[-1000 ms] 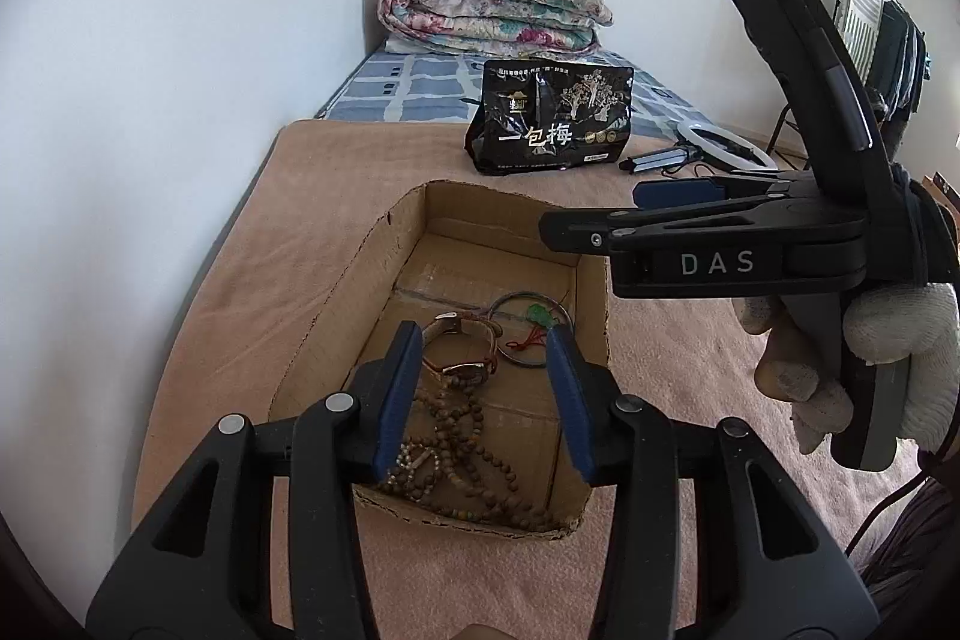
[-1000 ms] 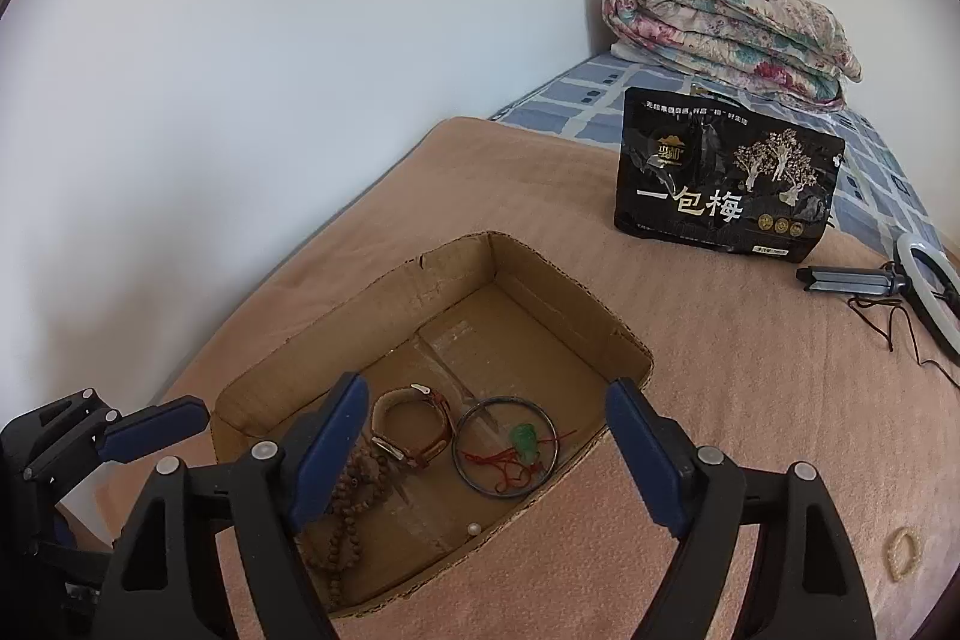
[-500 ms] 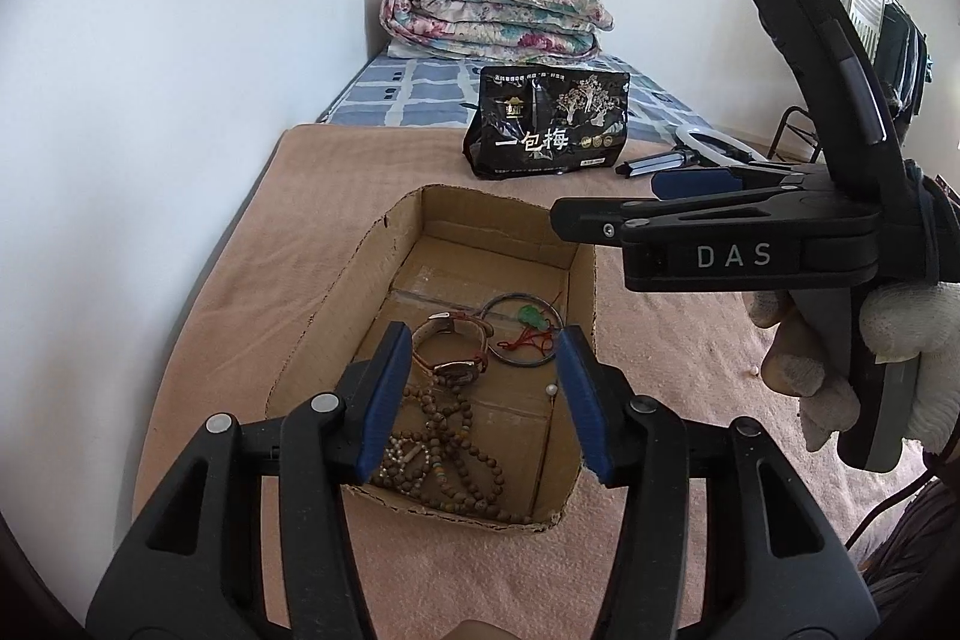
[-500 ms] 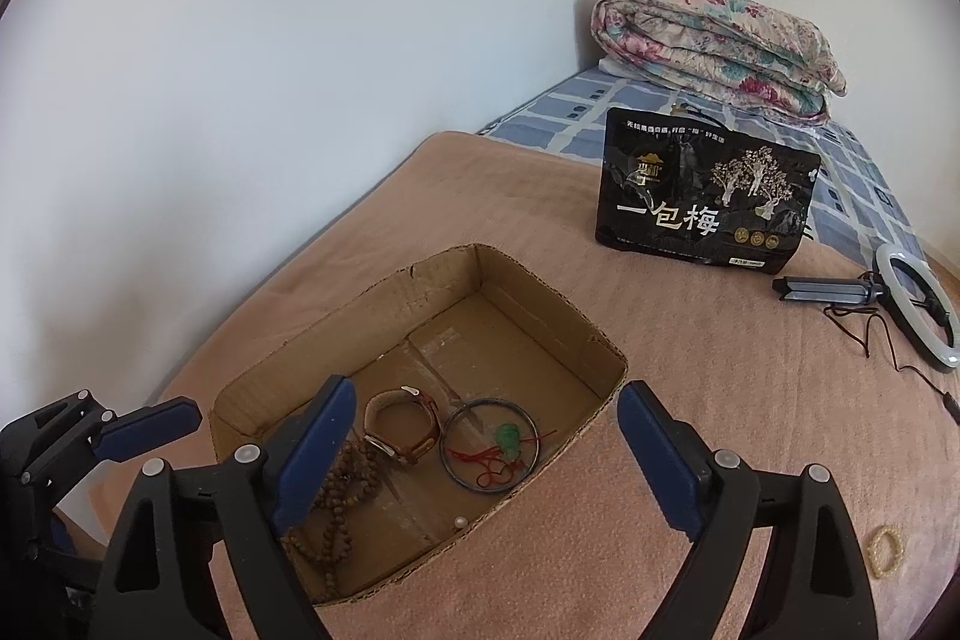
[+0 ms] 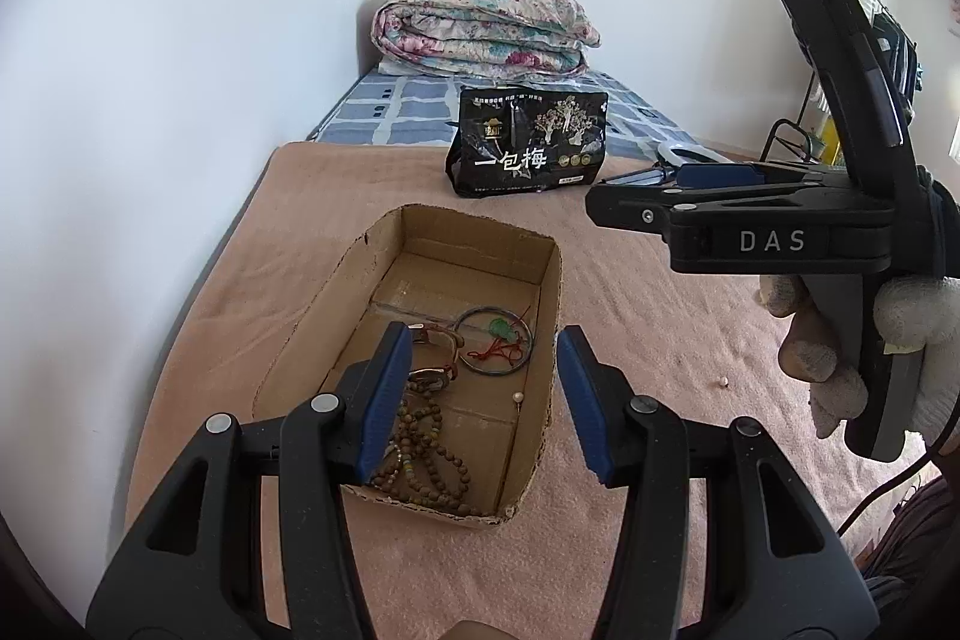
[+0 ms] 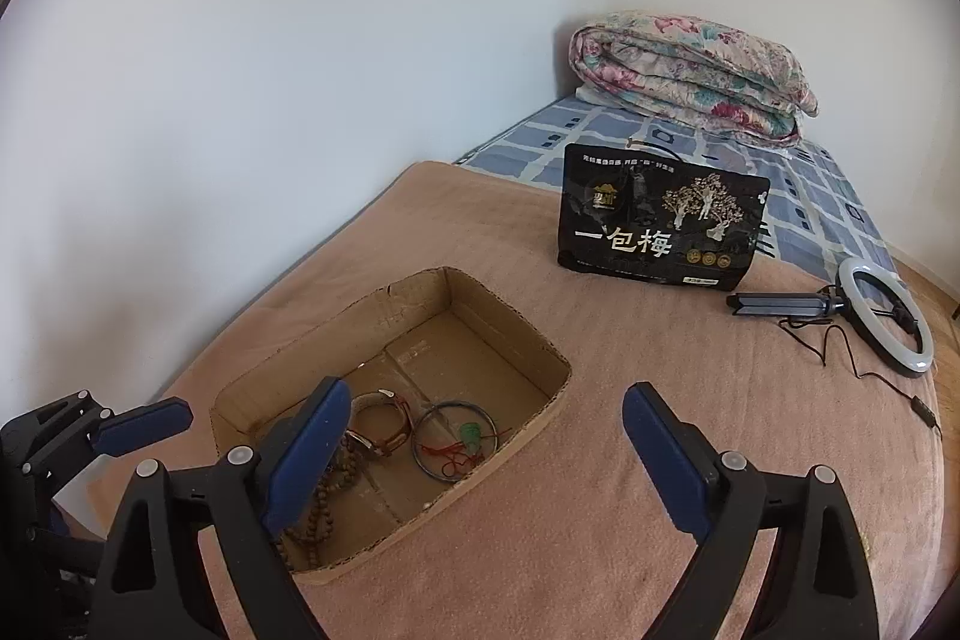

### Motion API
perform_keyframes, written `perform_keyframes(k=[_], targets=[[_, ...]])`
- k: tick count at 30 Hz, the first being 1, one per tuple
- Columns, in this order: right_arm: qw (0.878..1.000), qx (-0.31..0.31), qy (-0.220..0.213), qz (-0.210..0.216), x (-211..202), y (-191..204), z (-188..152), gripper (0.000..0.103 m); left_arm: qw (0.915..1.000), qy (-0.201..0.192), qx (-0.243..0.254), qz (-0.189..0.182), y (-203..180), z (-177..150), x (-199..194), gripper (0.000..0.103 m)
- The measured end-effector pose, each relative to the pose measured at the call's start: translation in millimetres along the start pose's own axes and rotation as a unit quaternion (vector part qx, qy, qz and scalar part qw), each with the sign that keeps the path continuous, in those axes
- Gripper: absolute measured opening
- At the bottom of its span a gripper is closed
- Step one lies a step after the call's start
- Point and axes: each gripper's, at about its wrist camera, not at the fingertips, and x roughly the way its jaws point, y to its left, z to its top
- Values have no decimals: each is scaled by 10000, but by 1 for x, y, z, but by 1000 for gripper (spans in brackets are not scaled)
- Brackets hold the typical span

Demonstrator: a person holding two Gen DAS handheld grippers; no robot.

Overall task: Organize jewelry
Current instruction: 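Move both tools from the box toward the pearl earring and cream bracelet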

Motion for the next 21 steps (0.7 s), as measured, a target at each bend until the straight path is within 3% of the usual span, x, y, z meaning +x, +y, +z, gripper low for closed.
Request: perform_keyframes(k=[12, 21], targets=[[9990, 18, -233, -389, -57, -60, -18, 101, 9995, -241, -181, -17, -1, 1, -22, 52], [9944, 463, -285, -908, -99, -142, -62, 101, 9991, 11, 156, -395, -53, -18, -1, 52]])
